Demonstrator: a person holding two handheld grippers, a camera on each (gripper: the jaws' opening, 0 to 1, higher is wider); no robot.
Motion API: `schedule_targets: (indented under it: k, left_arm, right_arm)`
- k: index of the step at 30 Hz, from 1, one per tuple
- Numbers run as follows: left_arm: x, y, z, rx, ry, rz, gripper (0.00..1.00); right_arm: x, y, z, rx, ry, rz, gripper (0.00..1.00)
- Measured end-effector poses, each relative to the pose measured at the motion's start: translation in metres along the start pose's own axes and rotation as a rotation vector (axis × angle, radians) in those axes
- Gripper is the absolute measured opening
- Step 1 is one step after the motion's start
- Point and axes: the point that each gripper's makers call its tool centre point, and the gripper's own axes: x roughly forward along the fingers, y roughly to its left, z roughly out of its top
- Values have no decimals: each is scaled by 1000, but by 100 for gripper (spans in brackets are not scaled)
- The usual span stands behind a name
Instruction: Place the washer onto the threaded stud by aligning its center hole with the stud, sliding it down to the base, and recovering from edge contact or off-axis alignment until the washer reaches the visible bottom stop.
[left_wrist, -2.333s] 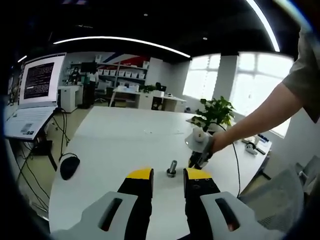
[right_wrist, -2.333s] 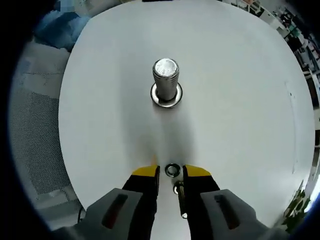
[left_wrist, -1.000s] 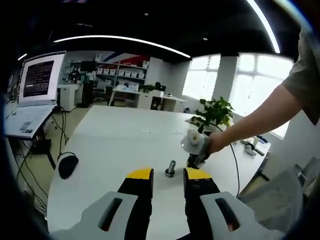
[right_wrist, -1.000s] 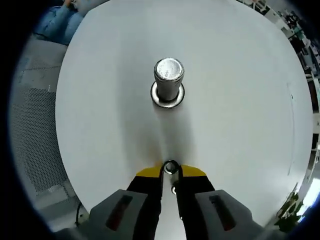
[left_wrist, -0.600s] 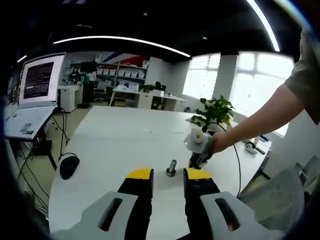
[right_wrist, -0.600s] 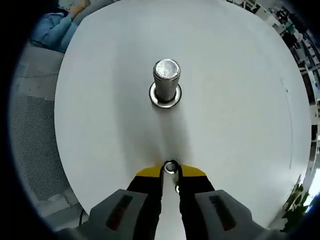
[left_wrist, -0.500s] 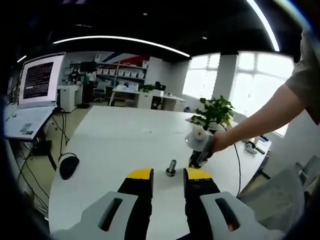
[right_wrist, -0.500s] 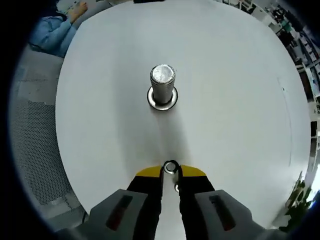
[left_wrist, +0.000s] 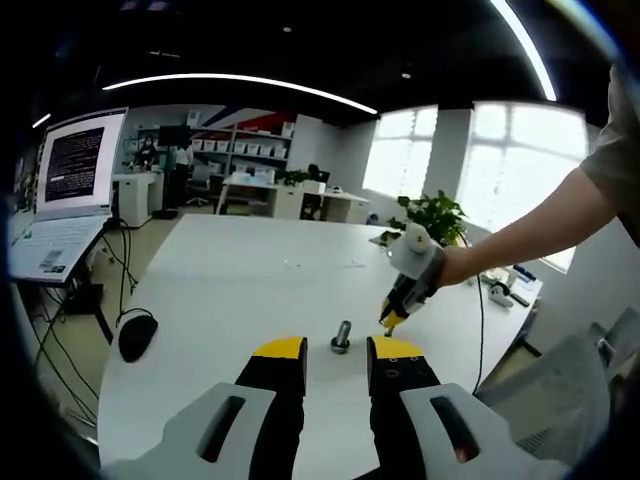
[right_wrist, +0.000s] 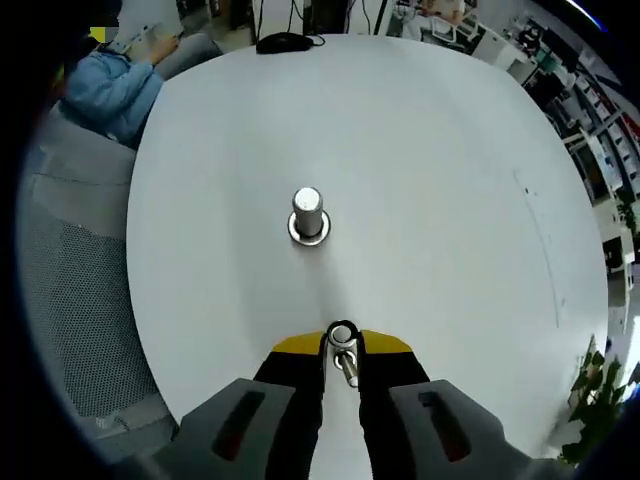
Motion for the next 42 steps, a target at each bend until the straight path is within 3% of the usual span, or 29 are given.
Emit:
schedule_targets:
  k: [16, 32, 42]
  left_arm:
    - [-1, -2, 1, 18, -3, -1, 21]
    - [-1, -1, -1, 23, 7, 4, 21]
    - [0, 0, -2, 24, 15, 7, 21]
  right_arm:
    - [-37, -19, -9, -1, -23, -75, 13]
    - [-15, -12, -26, -16, 30, -34, 13]
    - [-9, -12, -25, -29, 34, -25, 14]
